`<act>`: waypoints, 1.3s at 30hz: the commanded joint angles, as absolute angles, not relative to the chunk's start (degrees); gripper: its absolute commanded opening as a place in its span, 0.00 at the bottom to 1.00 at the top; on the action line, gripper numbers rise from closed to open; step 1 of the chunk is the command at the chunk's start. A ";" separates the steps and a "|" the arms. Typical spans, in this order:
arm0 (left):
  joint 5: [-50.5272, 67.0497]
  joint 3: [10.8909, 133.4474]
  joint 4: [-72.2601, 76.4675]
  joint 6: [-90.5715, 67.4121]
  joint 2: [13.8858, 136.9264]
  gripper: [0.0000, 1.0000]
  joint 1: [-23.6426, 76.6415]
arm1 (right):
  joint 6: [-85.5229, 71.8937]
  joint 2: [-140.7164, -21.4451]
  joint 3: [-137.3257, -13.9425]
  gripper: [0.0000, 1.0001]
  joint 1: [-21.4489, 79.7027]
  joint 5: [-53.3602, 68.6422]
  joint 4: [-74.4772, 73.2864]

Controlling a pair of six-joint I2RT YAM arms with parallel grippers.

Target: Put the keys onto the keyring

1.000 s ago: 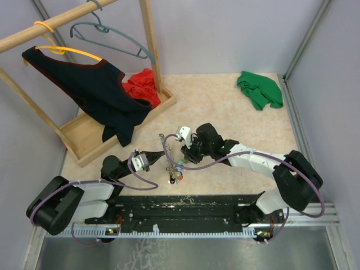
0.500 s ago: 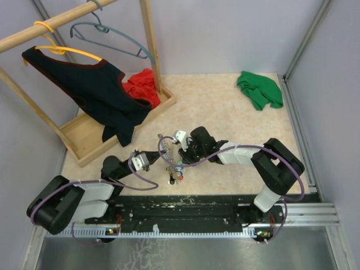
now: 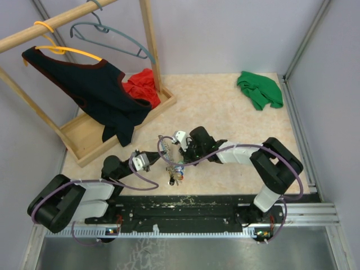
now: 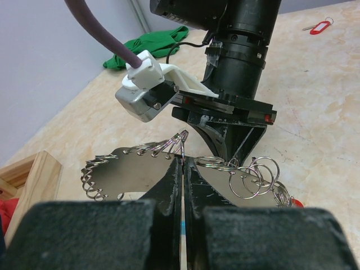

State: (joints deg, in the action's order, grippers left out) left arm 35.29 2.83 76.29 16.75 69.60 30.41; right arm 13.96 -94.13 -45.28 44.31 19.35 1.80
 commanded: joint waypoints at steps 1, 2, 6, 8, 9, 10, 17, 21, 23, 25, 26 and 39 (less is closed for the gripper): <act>36.29 3.57 79.83 17.05 69.80 0.00 30.11 | 14.59 -90.24 -49.81 0.00 43.79 15.98 -6.96; 36.30 3.62 79.69 17.16 69.86 0.00 30.10 | 14.86 -89.71 -51.23 0.00 43.79 14.73 -11.18; 36.80 3.89 79.45 17.14 69.83 0.00 30.13 | 14.42 -86.94 -55.29 0.00 43.78 8.63 -25.33; 36.84 3.95 79.45 17.14 69.71 0.00 30.12 | 13.98 -85.76 -57.80 0.00 43.64 5.90 -32.21; 36.92 3.94 79.38 17.14 69.61 0.00 30.09 | 14.06 -85.48 -59.27 0.00 43.64 4.56 -35.91; 37.06 4.00 79.22 17.13 69.52 0.00 30.10 | 14.36 -85.48 -60.93 0.00 43.53 3.06 -39.33; 37.94 4.26 78.63 17.09 69.37 0.00 30.14 | 16.97 -90.98 -69.93 0.00 42.68 -6.19 -58.63; 38.80 4.50 78.30 16.96 69.56 0.00 30.14 | 18.96 -95.22 -72.10 0.00 42.13 -5.90 -58.95; 39.08 4.63 78.30 16.93 69.65 0.00 30.15 | 20.01 -98.14 -73.40 0.00 42.10 -4.50 -57.61; 39.29 4.61 78.19 16.88 69.65 0.00 30.11 | 21.22 -101.24 -75.14 0.00 42.10 -3.93 -57.23; 39.35 4.63 78.22 16.90 69.58 0.00 30.13 | 21.93 -102.87 -76.01 0.00 42.12 -4.07 -56.84; 39.96 5.17 77.43 16.79 70.08 0.00 30.12 | 24.74 -116.73 -87.29 0.08 42.14 -1.61 -55.10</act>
State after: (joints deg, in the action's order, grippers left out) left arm 39.00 3.64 75.33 16.73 69.84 30.37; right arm 23.64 -115.42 -83.11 42.46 -3.51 -56.23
